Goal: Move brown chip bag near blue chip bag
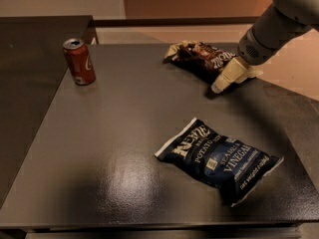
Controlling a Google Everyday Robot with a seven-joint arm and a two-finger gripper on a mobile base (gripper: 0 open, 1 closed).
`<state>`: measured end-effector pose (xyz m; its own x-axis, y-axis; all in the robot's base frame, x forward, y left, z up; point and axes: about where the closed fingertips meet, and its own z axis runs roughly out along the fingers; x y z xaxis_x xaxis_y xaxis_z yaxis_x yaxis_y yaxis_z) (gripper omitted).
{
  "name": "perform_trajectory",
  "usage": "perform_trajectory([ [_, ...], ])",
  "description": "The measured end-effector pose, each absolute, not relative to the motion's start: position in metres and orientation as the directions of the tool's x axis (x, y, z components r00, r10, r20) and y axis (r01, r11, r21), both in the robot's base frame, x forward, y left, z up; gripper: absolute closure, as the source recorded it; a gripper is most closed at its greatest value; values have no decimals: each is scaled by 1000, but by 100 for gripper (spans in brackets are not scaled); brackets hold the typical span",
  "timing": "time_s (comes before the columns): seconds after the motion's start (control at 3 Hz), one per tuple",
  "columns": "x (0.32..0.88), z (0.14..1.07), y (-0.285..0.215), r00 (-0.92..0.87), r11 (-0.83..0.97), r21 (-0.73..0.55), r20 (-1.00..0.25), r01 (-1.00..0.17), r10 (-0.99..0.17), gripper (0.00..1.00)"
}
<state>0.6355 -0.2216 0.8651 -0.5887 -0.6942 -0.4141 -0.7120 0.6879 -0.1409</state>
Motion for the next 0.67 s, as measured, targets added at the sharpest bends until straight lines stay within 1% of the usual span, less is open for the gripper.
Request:
perform_trajectory([
  [0.33,650,861,-227,-600,699,-152,-407,-699,-689,15],
  [0.67,655,862,-234,-609,705,-156,-398,-692,-686,35],
])
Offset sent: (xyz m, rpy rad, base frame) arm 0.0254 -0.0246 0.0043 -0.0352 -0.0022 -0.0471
